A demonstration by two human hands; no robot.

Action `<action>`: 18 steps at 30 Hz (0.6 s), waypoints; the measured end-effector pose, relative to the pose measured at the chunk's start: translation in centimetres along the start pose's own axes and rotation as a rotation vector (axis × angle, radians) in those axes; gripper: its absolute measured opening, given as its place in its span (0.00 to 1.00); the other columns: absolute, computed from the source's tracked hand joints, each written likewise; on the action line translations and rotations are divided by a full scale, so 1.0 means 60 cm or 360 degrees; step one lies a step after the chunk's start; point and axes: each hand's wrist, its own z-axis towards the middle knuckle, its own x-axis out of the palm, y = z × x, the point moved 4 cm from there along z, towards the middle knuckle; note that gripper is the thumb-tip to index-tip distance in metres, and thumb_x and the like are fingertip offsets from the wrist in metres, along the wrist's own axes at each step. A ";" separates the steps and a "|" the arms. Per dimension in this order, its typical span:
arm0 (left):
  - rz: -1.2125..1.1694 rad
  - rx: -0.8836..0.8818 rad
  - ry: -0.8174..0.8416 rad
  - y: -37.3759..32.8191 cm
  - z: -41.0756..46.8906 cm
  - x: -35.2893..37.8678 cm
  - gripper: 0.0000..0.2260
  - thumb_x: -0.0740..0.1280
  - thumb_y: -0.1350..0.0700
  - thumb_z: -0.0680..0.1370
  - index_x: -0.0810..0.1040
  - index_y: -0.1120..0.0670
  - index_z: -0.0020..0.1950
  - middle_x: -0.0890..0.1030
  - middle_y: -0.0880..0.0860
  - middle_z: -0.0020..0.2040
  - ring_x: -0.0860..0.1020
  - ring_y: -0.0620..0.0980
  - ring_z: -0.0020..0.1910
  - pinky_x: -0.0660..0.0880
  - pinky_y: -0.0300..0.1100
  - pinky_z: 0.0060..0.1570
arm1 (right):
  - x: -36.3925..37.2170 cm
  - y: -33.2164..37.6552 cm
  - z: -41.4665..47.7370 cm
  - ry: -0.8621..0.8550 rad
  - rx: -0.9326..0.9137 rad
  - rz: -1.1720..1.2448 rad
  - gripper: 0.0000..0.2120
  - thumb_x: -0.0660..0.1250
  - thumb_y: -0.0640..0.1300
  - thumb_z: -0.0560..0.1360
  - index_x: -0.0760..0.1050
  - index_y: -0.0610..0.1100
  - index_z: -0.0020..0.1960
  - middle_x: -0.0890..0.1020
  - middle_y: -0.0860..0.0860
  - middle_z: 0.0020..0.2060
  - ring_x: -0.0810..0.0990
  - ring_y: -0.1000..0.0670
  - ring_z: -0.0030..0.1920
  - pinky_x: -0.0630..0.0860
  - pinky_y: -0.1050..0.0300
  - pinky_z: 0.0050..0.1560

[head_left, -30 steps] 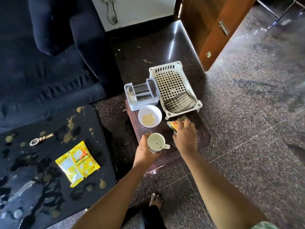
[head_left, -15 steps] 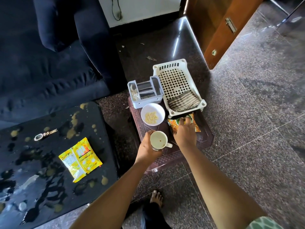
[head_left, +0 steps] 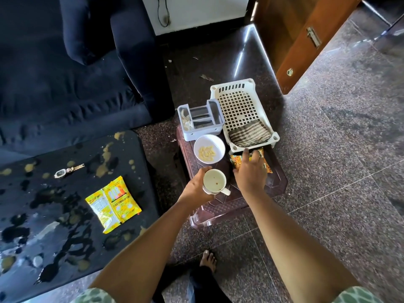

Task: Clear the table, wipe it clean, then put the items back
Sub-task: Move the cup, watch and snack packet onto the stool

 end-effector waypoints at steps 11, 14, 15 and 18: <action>-0.0010 -0.0217 -0.0960 0.167 -0.162 -0.324 0.23 0.70 0.64 0.71 0.72 0.53 0.65 0.78 0.48 0.55 0.77 0.47 0.53 0.74 0.40 0.52 | -0.015 0.408 -0.145 0.0072 -0.0921 0.0486 0.13 0.68 0.44 0.73 0.76 0.44 0.57 0.77 0.45 0.53 0.75 0.42 0.55 0.75 0.49 0.48; 0.0049 -0.0383 -0.1109 0.191 -0.184 -0.360 0.20 0.66 0.66 0.71 0.74 0.54 0.62 0.79 0.50 0.55 0.77 0.50 0.54 0.74 0.44 0.53 | 0.060 0.398 -0.176 0.0400 -0.0859 0.0349 0.14 0.66 0.46 0.75 0.74 0.46 0.59 0.76 0.48 0.55 0.72 0.45 0.59 0.73 0.52 0.50; 0.0107 -0.0427 -0.1118 0.201 -0.188 -0.373 0.21 0.65 0.66 0.71 0.74 0.54 0.63 0.79 0.52 0.56 0.77 0.52 0.55 0.74 0.45 0.55 | 0.082 0.396 -0.185 0.0532 -0.0815 0.0310 0.15 0.65 0.47 0.75 0.73 0.46 0.61 0.75 0.49 0.56 0.71 0.46 0.61 0.73 0.52 0.51; 0.0415 -0.0657 -0.1030 0.288 -0.195 -0.471 0.26 0.64 0.66 0.72 0.70 0.55 0.70 0.74 0.56 0.64 0.72 0.56 0.63 0.69 0.47 0.61 | 0.154 0.475 -0.218 0.0746 -0.0720 0.0217 0.21 0.66 0.52 0.74 0.69 0.46 0.64 0.74 0.48 0.60 0.70 0.46 0.63 0.74 0.51 0.55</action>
